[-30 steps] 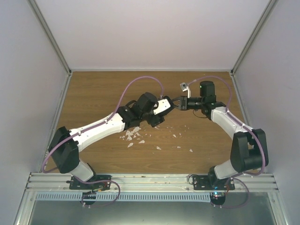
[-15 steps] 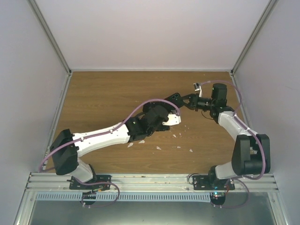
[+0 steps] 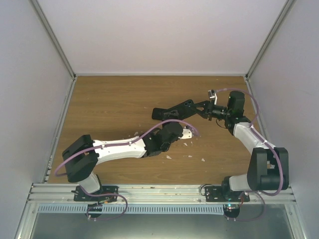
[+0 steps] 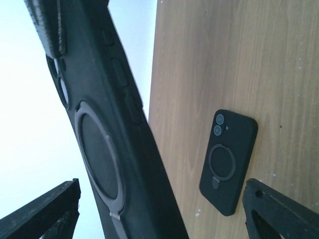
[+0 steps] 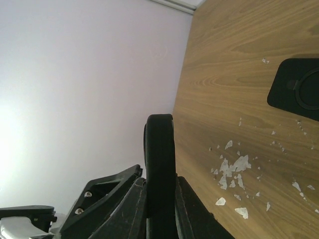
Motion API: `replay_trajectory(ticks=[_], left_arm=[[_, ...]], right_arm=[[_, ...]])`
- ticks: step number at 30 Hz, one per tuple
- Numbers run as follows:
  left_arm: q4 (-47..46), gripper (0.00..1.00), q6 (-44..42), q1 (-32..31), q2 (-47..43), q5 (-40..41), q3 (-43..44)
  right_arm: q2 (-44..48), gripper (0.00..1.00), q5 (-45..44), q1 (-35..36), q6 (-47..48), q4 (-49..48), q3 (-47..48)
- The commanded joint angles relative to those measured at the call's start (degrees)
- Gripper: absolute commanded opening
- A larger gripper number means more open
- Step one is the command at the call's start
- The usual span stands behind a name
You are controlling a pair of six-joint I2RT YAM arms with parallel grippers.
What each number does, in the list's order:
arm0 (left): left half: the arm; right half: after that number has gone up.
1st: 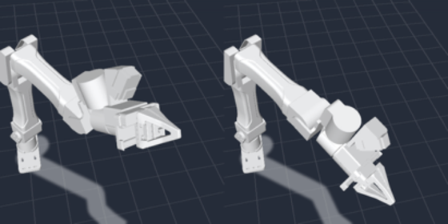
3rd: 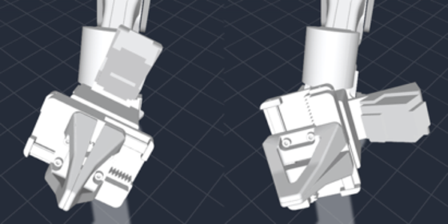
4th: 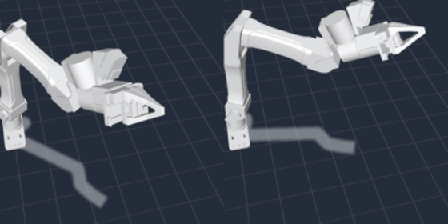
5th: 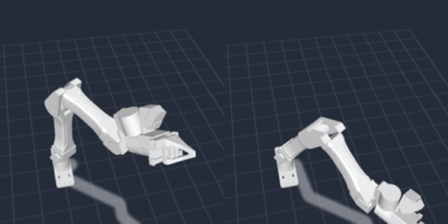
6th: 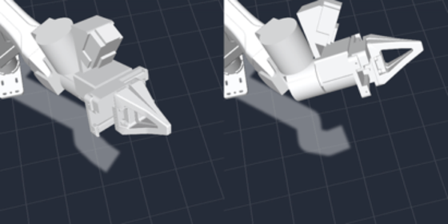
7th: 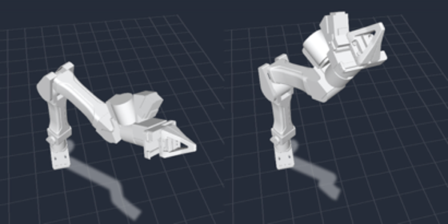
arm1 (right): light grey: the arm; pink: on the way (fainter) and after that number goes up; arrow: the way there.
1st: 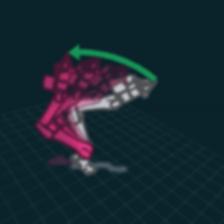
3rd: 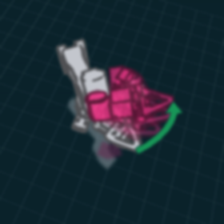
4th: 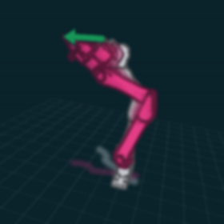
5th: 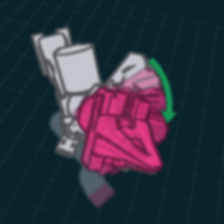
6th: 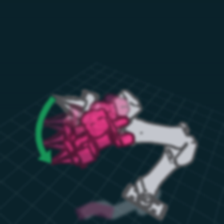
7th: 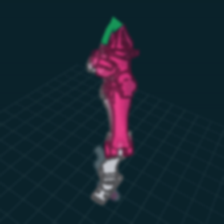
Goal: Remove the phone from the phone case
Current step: Adjust the phone.
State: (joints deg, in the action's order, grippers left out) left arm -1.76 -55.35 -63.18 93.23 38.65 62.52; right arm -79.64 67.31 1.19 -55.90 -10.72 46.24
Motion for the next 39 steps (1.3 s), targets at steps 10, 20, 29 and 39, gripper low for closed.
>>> replay_trajectory(ticks=[10,20,29,39], left_arm=[[-32.66,0.6,-19.9,-0.54,4.16,5.39,-6.58],[-43.5,0.32,-26.66,-1.15,3.98,4.31,-11.25],[-41.24,0.03,-23.71,-1.08,2.48,4.93,-10.48],[-1.08,0.0,10.58,4.54,-3.88,-4.32,5.77]], right_arm=[[2.35,0.01,2.99,-0.31,-3.2,-3.16,-1.47],[2.78,0.03,2.5,-0.31,-4.26,-3.44,-2.7],[3.04,0.41,1.11,-3.25,-4.1,-2.53,-2.64],[3.96,1.0,-3.07,-6.88,9.36,5.75,4.86]])
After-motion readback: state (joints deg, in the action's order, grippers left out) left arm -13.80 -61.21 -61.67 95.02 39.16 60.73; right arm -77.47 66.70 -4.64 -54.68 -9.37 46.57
